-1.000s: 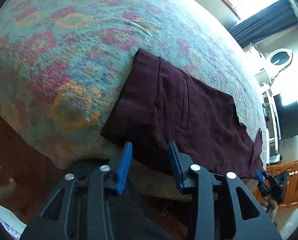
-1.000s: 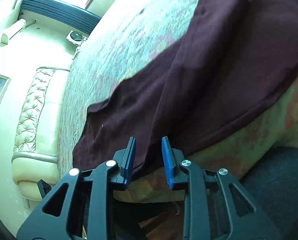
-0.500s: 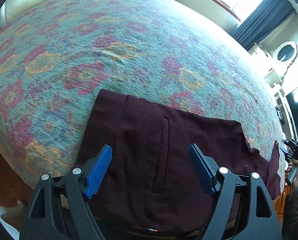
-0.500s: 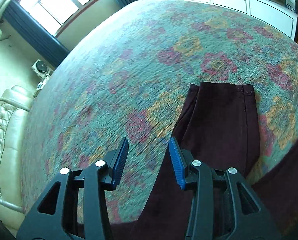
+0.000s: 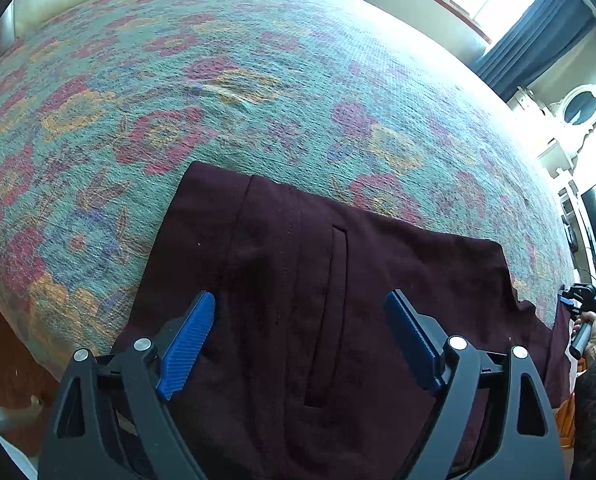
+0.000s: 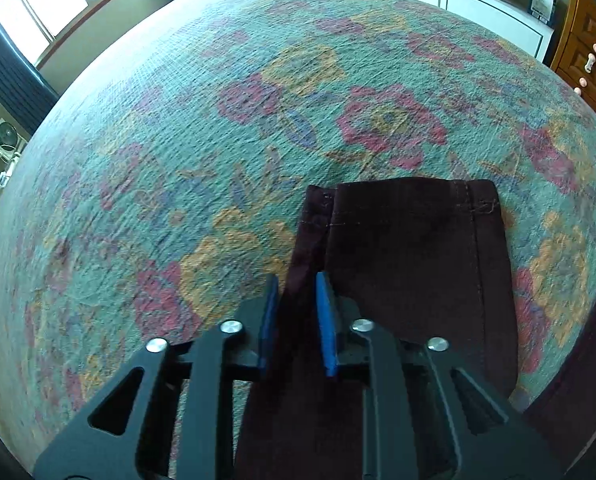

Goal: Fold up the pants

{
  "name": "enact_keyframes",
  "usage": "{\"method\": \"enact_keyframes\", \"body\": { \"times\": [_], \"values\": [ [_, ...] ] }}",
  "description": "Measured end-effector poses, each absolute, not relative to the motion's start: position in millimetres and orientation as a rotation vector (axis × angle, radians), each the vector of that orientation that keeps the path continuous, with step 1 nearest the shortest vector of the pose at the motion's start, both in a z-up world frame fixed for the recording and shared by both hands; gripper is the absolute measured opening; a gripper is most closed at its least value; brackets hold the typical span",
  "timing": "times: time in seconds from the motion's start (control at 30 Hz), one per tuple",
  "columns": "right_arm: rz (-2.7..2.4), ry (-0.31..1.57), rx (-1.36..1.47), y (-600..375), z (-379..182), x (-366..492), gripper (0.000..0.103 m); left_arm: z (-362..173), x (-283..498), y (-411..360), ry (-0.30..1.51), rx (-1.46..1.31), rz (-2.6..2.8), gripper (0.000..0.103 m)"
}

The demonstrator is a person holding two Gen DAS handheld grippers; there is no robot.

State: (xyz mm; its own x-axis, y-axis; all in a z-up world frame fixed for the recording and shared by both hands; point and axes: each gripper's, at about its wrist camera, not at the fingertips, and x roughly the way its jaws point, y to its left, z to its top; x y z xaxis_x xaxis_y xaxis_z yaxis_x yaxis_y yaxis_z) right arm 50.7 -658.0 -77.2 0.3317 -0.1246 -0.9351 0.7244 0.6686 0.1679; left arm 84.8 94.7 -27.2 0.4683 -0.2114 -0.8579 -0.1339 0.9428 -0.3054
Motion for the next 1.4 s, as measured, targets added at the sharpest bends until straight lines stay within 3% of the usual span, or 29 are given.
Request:
{"method": "enact_keyframes", "body": {
  "times": [0.2,0.5,0.83,1.13,1.4],
  "values": [
    [-0.469,0.881,0.821,-676.7,-26.3,-3.2,0.005,-26.3,84.2,95.2,1.085,-0.344,-0.054,0.086],
    [-0.434,0.646,0.878,-721.7,47.2,-164.0,0.004,-25.0,80.2,95.3,1.081,-0.355,-0.041,0.086],
    [-0.524,0.66,1.113,-757.3,-37.9,-259.6,0.004,-25.4,78.4,88.4,1.076,-0.319,-0.01,0.086],
    [-0.517,0.6,1.117,-755.1,-28.3,-266.9,0.003,-24.3,74.6,88.8,1.065,-0.317,-0.004,0.086],
    [-0.56,0.601,1.281,-762.0,-75.0,-290.3,0.003,-24.8,72.3,88.5,1.061,-0.312,-0.014,0.086]
  ]
}}
